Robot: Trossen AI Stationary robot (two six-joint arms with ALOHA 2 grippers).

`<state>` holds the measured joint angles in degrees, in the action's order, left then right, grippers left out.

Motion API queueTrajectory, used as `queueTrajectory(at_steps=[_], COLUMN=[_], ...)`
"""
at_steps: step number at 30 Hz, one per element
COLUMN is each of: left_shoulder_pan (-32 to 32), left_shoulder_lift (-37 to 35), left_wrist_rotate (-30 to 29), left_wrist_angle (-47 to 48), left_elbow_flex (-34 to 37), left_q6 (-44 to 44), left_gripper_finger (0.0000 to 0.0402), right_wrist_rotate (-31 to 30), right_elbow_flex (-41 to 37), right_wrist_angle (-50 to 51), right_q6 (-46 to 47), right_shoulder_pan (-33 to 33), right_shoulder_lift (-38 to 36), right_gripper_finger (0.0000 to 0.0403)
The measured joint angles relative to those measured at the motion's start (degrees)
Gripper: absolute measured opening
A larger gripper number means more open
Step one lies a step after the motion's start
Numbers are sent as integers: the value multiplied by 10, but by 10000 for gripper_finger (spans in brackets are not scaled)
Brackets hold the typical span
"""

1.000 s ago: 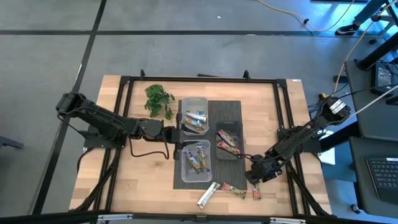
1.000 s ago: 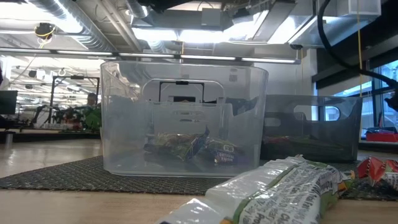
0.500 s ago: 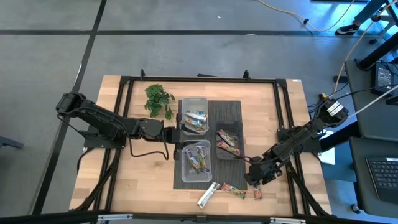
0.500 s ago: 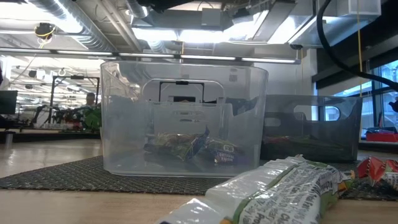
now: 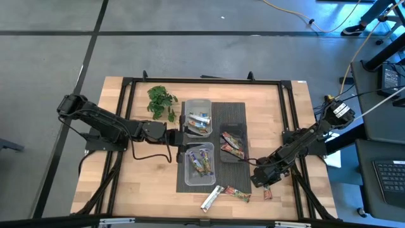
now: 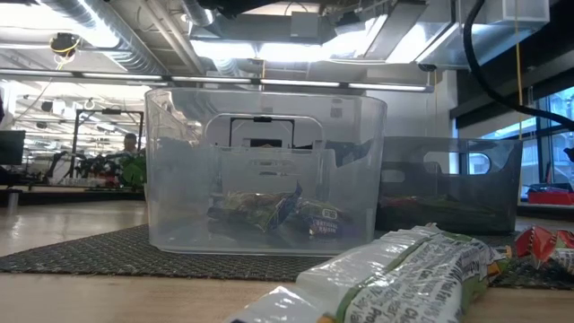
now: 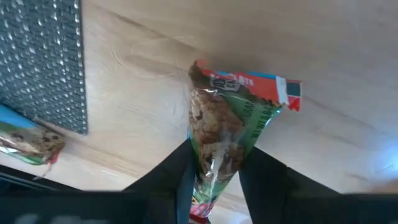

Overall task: Pick and place Granola Bars by type
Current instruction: Put the red granola bar into the black bin

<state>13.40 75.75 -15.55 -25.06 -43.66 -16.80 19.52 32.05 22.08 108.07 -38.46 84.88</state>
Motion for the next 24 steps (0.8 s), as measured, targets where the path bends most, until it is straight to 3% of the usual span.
queueTrajectory(at_steps=[8,14,24], left_shoulder_pan=[0,0,0], left_shoulder_lift=[0,0,0], left_wrist_rotate=[0,0,0], left_wrist_angle=[0,0,0], left_elbow_flex=[0,0,0], left_q6=[0,0,0], left_gripper_finger=[152,152,153], right_wrist_rotate=[-4,-55,-40], right_elbow_flex=[13,35,77], right_wrist_angle=[9,15,14], right_q6=[-54,-87,-140], right_shoulder_pan=[0,1,0], right_shoulder_lift=[-9,-20,-21], right_gripper_finger=[100,98,98])
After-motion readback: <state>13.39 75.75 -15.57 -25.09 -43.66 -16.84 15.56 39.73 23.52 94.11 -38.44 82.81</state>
